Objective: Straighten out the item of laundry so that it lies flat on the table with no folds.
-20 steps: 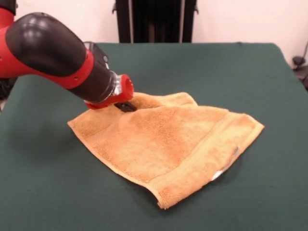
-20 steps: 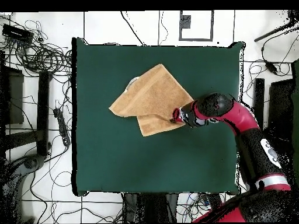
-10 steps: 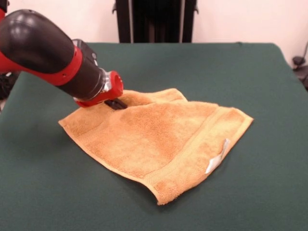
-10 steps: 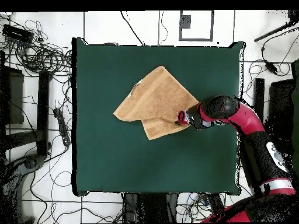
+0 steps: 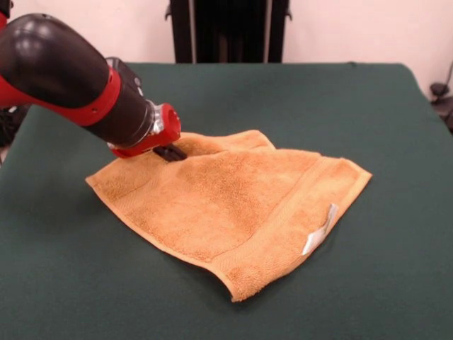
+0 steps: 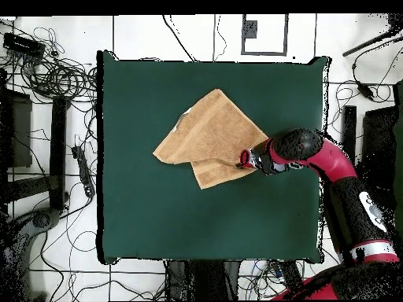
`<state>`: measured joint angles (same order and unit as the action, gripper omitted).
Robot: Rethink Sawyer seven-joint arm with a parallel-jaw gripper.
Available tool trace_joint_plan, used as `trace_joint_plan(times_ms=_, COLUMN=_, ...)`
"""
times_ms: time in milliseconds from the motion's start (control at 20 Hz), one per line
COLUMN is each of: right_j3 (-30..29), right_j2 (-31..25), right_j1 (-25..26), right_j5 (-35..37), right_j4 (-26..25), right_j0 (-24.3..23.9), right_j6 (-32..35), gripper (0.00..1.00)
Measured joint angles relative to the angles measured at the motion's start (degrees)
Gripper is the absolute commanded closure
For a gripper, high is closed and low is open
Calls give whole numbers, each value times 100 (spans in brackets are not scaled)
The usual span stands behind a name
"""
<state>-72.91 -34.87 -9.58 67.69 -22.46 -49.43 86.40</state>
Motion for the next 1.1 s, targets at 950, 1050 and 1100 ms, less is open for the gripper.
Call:
trace_joint_plan(times_ms=950, right_j3=-742, right_j2=-27, right_j1=-1163, right_j5=992, right_j4=924, right_j0=-407, right_j6=1, gripper=100)
trace_joint_plan(times_ms=1050, right_j3=-736, right_j2=-27, right_j1=-1474, right_j5=1247, right_j4=1193, right_j0=-368, right_j6=1, gripper=100)
trace_joint_plan(times_ms=1100, right_j3=-716, right_j2=-27, right_j1=-1559, right_j5=1316, right_j4=1266, right_j0=-332, right_j6=2, gripper=100)
